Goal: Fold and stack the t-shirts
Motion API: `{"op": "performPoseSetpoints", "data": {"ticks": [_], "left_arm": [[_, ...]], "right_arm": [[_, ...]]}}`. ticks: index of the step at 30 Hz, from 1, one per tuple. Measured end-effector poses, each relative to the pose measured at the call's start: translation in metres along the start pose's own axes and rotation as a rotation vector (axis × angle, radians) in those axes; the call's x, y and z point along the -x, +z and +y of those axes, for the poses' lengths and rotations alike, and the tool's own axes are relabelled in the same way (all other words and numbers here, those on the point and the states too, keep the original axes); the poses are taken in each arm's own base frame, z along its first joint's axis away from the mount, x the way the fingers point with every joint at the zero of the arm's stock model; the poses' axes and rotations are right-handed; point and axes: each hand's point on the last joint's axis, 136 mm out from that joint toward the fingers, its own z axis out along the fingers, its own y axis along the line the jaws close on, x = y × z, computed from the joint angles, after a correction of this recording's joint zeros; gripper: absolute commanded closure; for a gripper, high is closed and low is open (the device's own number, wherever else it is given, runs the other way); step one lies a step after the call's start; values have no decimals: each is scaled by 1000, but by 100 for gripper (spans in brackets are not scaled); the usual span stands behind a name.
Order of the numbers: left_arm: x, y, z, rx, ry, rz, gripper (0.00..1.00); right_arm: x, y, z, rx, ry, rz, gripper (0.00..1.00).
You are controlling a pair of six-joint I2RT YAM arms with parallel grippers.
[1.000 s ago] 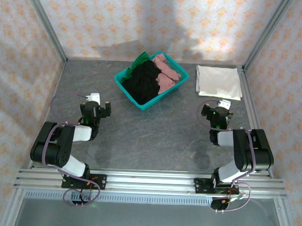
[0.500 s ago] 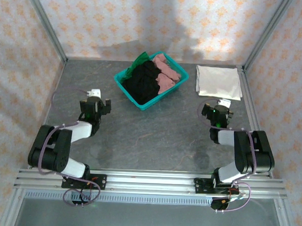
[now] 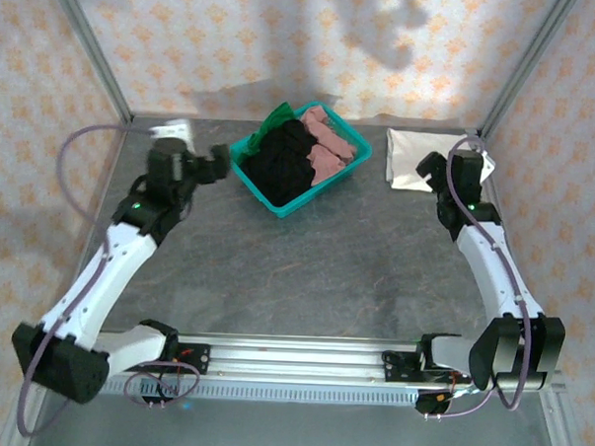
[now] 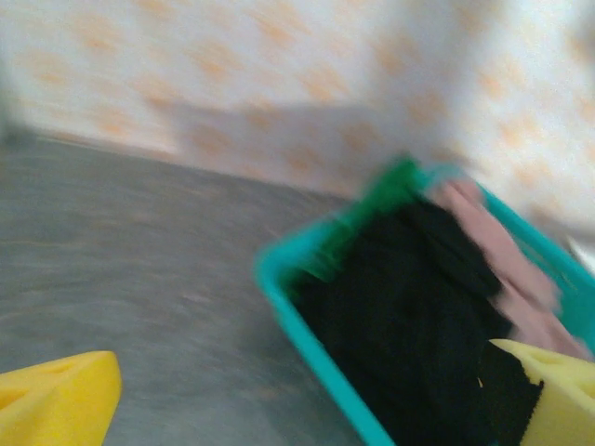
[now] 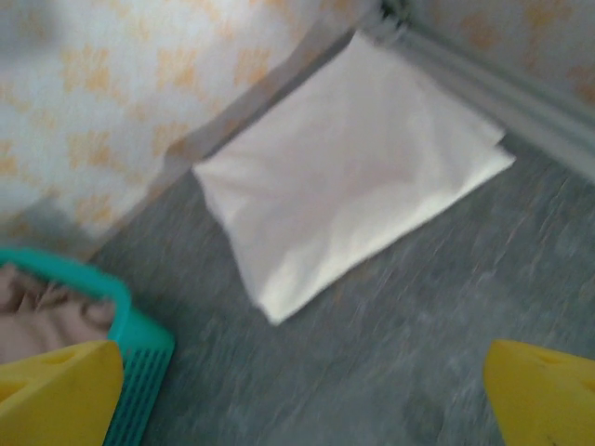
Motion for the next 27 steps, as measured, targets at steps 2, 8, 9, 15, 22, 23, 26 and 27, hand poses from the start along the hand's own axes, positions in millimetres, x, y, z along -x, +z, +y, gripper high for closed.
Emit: {"op": "performPoseSetpoints", "data": {"ticks": [2,8,9,15,22,23,26,27], "left_arm": [[-29,19,-43,-85,108,124,0],[-131,67,-120,-197,429,449,0],[-144,72,-124,-207,465,491,0],[-178,107,-131,-192,575,615,15],[-194,135,-122,-112,653,663,46],[-196,137,-117,-94,659,672,54],[-196,138,-102,-50,665,692,73],[-195,139,-97,-39,672,692,77]], "right_arm": [[-18,1,3,-5,-20,112,1],[-64,11,13,23,-99,381,1],[-71,8,14,35,-102,406,1],[-76,-1,13,63,-113,419,1],[-78,0,12,65,-128,420,1],[-78,0,12,64,-128,420,1],[-77,1,12,62,-129,415,1],[-77,1,11,59,-129,413,1]]}}
